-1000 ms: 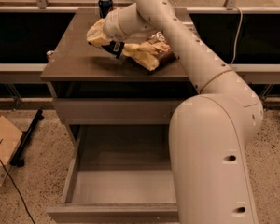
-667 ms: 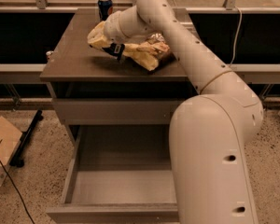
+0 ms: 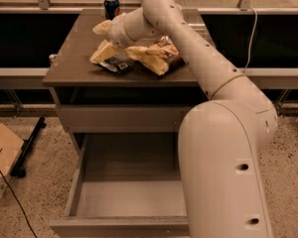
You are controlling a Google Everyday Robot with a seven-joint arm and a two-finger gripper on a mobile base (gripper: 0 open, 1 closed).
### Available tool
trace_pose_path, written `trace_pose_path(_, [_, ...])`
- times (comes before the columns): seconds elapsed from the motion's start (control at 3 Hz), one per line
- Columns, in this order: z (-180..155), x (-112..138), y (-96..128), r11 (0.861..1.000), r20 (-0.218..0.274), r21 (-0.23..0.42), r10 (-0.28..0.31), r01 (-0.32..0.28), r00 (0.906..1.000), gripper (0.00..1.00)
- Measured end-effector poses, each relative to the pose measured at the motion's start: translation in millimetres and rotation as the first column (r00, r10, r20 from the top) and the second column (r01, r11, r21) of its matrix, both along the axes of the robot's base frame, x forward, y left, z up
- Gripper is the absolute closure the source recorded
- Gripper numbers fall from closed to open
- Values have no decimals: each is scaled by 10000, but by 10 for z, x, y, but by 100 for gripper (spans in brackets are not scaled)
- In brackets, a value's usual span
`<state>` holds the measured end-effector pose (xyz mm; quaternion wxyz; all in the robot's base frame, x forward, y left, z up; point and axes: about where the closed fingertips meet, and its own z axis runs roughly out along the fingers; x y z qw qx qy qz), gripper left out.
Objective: Pick rxbar blueberry from middle drawer and place on counter
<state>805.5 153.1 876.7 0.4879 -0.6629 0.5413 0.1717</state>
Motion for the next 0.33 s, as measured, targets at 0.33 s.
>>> trace_pose_path(0.33, [-10,-3,14,10000,-14,-2,19,-19,10000,0])
